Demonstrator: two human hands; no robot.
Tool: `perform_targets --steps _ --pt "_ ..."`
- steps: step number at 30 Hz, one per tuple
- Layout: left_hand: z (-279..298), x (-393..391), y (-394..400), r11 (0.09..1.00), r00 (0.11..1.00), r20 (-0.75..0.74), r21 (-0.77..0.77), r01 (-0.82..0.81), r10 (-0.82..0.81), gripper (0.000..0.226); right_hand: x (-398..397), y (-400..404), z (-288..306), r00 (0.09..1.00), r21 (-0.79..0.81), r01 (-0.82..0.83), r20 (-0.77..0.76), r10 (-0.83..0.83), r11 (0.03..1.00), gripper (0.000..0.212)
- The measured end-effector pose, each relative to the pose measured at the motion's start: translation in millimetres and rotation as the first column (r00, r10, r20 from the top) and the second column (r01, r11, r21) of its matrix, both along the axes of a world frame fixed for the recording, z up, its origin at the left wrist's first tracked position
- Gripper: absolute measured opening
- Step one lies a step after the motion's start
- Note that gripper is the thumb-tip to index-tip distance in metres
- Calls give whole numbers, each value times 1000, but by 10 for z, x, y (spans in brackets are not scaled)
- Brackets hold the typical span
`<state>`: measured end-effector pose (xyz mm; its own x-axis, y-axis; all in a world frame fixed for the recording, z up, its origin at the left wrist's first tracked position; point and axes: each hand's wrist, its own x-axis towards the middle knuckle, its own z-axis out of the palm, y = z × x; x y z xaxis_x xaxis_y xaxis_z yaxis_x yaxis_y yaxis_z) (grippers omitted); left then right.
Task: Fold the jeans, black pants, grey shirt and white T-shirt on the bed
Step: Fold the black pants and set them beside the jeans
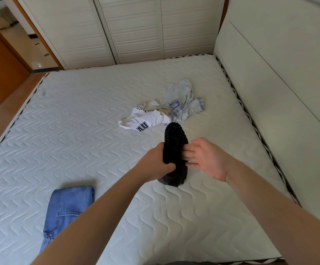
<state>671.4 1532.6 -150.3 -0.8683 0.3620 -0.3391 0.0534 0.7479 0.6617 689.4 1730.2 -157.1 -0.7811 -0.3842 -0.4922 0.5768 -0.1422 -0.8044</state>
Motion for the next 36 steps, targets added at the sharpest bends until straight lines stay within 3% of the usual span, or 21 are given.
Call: perform_targets --steps 3,6,9,12,14,17,21,27,33,36 --pt "-26 -31 -42 999 1000 -13 -49 7 -8 30 -7 -30 -101 998 153 65 -12 -64 986 35" --pt "-49 -28 -37 991 999 -36 -131 27 -32 20 -41 -101 -109 994 402 106 -40 -99 909 36" --pt "-61 14 -4 977 994 -61 -200 71 -85 23 -74 -167 -134 988 519 148 -110 -106 842 55" --pt "-70 63 41 961 987 -83 -254 109 -134 30 -101 -225 -163 994 564 55 -108 7 824 71" --pt "-66 86 65 955 983 -87 -266 130 -159 34 -141 -234 -180 994 608 45 -102 22 793 69" --pt "-35 100 85 954 979 -75 -247 167 -191 39 -219 -221 -210 994 682 60 -106 18 729 48" --pt "21 65 21 955 975 -42 -213 205 -219 43 -337 -48 -219 996 667 91 -65 -64 739 19" --pt "57 -50 -184 941 958 -7 -191 280 -286 59 -332 148 -186 999 651 44 -47 -17 758 33" --pt "127 -128 -183 955 963 75 -127 268 -260 56 -356 41 -40 989 541 145 -75 -125 828 22" --pt "170 -90 -54 968 971 -28 -91 235 -238 88 -370 32 77 982 426 188 -53 -183 885 19"
